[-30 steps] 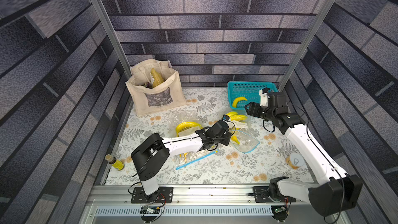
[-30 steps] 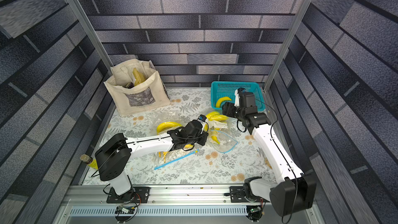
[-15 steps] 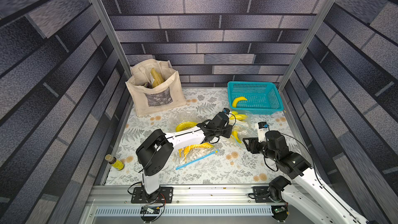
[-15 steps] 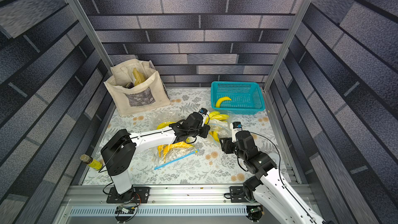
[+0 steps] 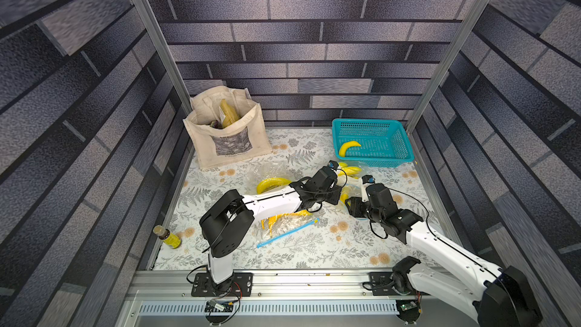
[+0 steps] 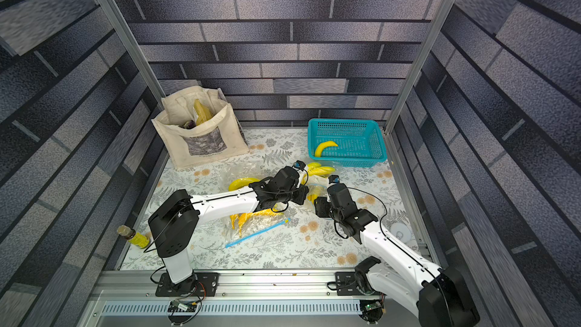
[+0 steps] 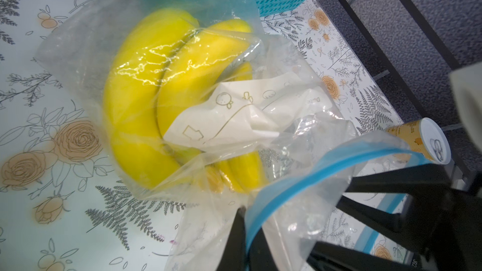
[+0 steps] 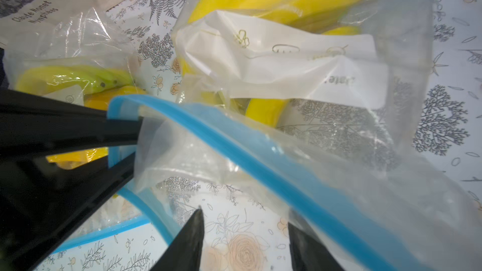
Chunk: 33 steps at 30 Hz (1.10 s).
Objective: Open the zip-top bag and take out the banana
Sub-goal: Pick up the banana from the zipper food storage bag.
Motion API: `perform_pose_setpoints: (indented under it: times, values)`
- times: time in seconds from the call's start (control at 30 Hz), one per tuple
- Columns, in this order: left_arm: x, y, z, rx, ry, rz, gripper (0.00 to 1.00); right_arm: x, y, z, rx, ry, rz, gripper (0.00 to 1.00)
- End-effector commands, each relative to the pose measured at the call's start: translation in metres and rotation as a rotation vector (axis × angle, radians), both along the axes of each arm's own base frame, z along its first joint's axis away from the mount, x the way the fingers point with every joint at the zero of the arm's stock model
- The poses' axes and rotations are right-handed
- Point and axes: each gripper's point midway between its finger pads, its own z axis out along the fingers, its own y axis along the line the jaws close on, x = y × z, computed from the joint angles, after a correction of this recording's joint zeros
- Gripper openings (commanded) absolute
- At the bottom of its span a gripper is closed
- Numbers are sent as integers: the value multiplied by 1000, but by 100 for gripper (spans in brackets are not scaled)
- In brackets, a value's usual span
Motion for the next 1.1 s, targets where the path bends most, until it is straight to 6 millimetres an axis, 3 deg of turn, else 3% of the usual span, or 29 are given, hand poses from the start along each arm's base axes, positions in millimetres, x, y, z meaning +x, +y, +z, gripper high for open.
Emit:
perform_pose_setpoints:
  times: [0.0, 0.17, 0.53, 0.77, 0.87, 1.07]
  values:
    - [-2, 3, 12, -12, -6, 16, 6, 20, 4, 7, -55, -56, 6, 51]
    - [-3, 4, 15, -19, -5, 16, 7, 28, 2, 2, -142, -36, 27, 52]
    - [-2, 8, 12, -15, 0, 23, 7, 30, 5, -52, -261, 128, 83, 50]
    - [-1, 10, 8, -14, 12, 32, 8, 23, 4, -65, -284, 185, 105, 44]
    - [0, 10, 7, -13, 12, 34, 8, 18, 1, -71, -295, 206, 104, 34]
    - [2, 14, 3, -2, 15, 46, 8, 11, 4, -74, -277, 237, 122, 31]
